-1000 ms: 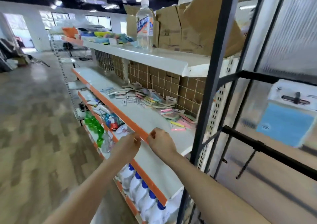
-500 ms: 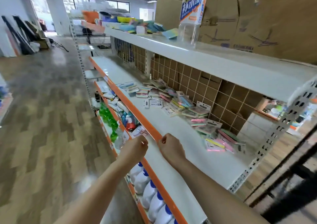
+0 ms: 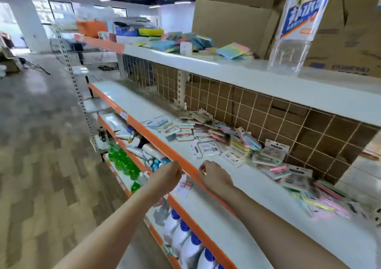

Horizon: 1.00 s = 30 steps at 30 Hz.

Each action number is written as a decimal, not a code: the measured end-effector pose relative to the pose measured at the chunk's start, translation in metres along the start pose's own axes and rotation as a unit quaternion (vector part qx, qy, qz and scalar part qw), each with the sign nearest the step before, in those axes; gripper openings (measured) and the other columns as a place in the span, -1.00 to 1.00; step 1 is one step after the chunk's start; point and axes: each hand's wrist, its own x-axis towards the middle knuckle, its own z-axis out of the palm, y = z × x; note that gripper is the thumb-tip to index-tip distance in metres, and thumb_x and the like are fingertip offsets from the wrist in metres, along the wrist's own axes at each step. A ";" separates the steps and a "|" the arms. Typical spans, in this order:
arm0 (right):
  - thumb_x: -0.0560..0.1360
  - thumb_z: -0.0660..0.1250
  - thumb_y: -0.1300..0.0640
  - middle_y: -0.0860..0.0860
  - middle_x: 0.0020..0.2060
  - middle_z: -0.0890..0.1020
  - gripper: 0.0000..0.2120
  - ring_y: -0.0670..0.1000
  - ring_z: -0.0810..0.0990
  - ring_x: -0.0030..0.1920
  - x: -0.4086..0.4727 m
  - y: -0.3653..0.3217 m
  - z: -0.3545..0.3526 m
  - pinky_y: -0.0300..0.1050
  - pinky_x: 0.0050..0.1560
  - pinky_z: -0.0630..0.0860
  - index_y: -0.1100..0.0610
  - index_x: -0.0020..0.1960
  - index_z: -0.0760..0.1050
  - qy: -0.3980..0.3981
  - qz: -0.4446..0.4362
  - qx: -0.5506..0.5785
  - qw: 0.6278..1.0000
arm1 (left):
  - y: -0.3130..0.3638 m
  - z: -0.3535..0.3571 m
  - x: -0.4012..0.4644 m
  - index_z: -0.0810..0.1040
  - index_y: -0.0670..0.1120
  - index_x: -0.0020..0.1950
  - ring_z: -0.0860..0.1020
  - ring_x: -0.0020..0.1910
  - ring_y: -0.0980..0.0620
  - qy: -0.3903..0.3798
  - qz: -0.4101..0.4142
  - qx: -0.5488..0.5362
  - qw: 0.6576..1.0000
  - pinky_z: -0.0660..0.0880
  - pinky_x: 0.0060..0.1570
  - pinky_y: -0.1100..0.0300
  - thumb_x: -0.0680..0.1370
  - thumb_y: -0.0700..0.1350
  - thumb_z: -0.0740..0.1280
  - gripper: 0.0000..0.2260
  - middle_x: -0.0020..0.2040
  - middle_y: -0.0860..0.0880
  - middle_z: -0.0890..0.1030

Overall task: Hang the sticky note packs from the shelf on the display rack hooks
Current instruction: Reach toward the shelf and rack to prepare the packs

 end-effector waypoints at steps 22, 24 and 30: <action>0.57 0.10 0.05 0.10 0.00 0.58 -0.85 0.15 0.53 0.00 0.245 -0.037 0.024 -0.07 -0.22 0.33 0.09 -0.04 0.39 0.009 0.012 -0.095 0.995 | -0.114 -0.049 0.231 0.49 -0.03 0.13 0.53 0.10 -0.10 0.002 0.043 -0.004 0.999 0.50 0.04 0.07 0.60 -0.10 0.15 -0.82 0.13 -0.06 0.58; 0.56 0.11 0.05 0.10 -0.01 0.59 -0.89 0.15 0.55 -0.01 0.271 -0.038 0.023 -0.09 -0.22 0.32 0.05 -0.09 0.36 0.020 0.016 -0.100 0.995 | -0.125 -0.053 0.255 0.48 -0.05 0.13 0.52 0.11 -0.11 0.023 0.033 -0.004 0.999 0.48 0.04 0.07 0.60 -0.11 0.13 -0.82 0.14 -0.07 0.57; 0.59 0.09 0.06 0.18 0.24 0.48 -0.67 0.16 0.44 0.24 0.325 -0.031 0.023 -0.03 0.12 0.43 0.15 0.27 0.42 0.041 0.035 -0.099 0.994 | -0.144 -0.039 0.304 0.32 -0.10 0.36 0.41 0.25 -0.17 0.001 0.005 -0.019 1.000 0.39 0.13 0.04 0.61 -0.04 0.21 -0.65 0.28 -0.18 0.43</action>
